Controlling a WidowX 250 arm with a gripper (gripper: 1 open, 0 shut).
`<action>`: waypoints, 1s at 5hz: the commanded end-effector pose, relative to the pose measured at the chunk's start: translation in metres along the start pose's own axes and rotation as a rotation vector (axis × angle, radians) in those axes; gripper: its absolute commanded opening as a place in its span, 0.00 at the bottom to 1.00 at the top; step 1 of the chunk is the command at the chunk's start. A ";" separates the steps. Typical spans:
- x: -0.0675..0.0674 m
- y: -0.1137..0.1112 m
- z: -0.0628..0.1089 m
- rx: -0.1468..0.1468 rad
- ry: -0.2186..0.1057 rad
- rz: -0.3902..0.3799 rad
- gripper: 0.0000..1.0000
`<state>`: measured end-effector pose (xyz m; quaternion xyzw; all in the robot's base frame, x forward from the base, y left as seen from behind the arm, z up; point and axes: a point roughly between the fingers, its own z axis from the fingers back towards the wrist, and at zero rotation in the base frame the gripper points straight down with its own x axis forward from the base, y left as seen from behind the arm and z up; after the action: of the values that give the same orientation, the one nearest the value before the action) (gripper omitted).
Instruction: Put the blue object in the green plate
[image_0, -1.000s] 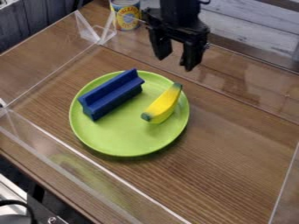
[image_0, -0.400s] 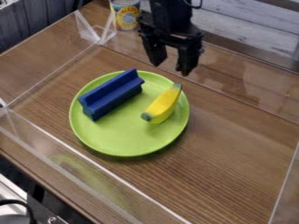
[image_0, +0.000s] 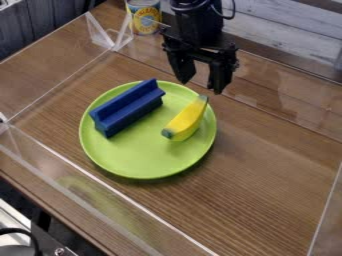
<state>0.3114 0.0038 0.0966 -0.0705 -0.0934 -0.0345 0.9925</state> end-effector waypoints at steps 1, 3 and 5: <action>0.005 -0.004 0.008 0.005 -0.057 0.017 1.00; 0.006 -0.019 0.000 -0.024 -0.049 -0.062 0.00; 0.001 -0.001 -0.006 -0.031 -0.039 -0.064 1.00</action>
<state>0.3096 -0.0001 0.0825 -0.0860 -0.0992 -0.0642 0.9893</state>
